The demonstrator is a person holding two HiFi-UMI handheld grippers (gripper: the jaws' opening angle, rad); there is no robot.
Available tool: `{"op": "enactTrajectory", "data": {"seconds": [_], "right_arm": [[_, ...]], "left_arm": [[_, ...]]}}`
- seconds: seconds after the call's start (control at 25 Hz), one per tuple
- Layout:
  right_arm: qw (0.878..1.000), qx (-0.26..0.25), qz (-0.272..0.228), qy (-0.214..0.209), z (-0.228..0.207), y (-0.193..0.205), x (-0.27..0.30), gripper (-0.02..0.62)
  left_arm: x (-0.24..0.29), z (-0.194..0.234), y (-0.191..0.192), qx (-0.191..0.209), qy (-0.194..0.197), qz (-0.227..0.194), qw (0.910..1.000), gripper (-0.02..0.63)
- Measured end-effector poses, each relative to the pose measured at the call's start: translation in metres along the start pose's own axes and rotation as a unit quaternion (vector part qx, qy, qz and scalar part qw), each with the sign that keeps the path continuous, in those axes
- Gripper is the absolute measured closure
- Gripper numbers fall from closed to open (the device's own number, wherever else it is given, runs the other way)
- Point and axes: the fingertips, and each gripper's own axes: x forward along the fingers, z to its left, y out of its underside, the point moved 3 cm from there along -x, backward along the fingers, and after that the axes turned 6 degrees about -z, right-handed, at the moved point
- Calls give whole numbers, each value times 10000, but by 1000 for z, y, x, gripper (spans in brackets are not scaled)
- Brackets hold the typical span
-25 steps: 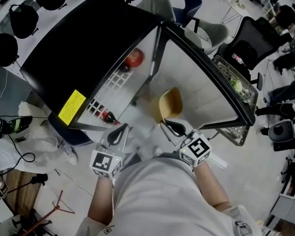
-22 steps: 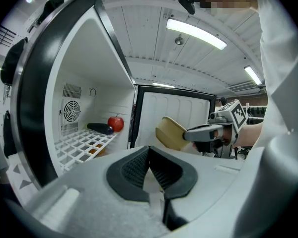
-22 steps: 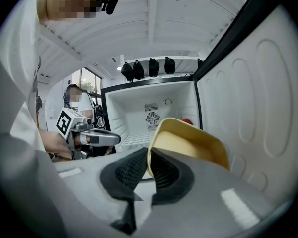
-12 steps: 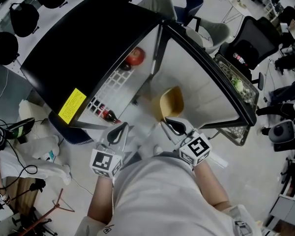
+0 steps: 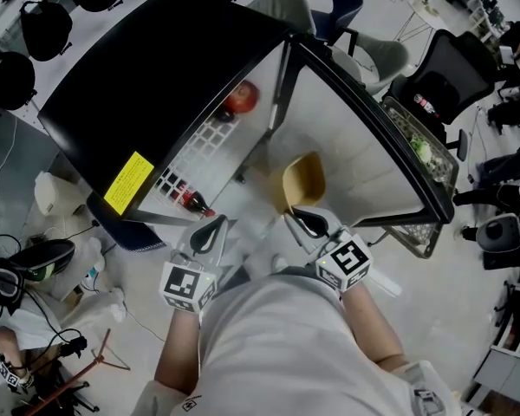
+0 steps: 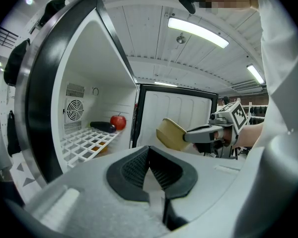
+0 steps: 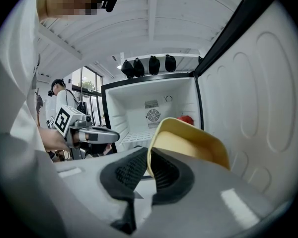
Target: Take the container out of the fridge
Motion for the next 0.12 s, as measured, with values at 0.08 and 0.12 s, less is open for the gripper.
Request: {"op": "enactTrajectory", "data": {"seconds": [0.08, 0.12], "right_arm": [[10000, -7, -6, -9, 0, 0, 0, 571], [10000, -12, -10, -14, -1, 0, 0, 571]], "left_arm": [[0, 0, 0, 4, -7, 4, 10000, 597], [0, 0, 0, 5, -11, 5, 10000, 597]]}}
